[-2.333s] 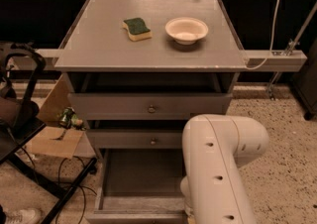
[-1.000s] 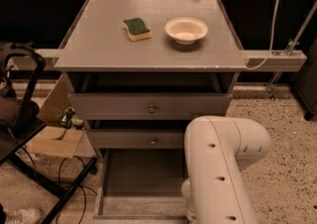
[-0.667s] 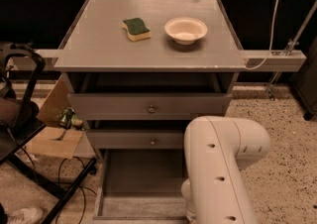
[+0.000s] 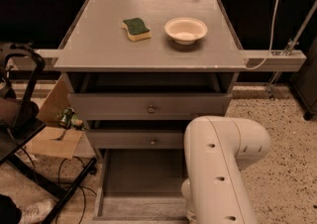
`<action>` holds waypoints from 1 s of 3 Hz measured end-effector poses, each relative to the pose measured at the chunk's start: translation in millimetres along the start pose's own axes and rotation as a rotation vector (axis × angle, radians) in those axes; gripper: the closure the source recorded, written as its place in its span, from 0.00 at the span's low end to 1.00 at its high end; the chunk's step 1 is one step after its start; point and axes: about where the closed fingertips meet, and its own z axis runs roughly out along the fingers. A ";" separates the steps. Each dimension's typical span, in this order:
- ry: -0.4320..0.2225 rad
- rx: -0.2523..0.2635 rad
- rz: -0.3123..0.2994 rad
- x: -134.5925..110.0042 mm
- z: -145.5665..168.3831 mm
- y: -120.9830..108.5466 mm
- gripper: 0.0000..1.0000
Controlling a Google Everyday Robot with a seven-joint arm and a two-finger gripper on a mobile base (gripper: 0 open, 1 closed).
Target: Open bottom drawer
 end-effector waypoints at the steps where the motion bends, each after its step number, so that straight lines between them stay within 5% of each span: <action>1: 0.000 0.000 0.000 0.0 0.0 0.0 0.14; 2: -0.011 0.023 -0.014 13.3 -24.4 6.8 0.00; 3: 0.007 0.066 -0.034 47.1 -82.5 30.9 0.00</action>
Offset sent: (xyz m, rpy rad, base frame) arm 0.0029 -0.0497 0.1329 0.0532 -0.1245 0.0579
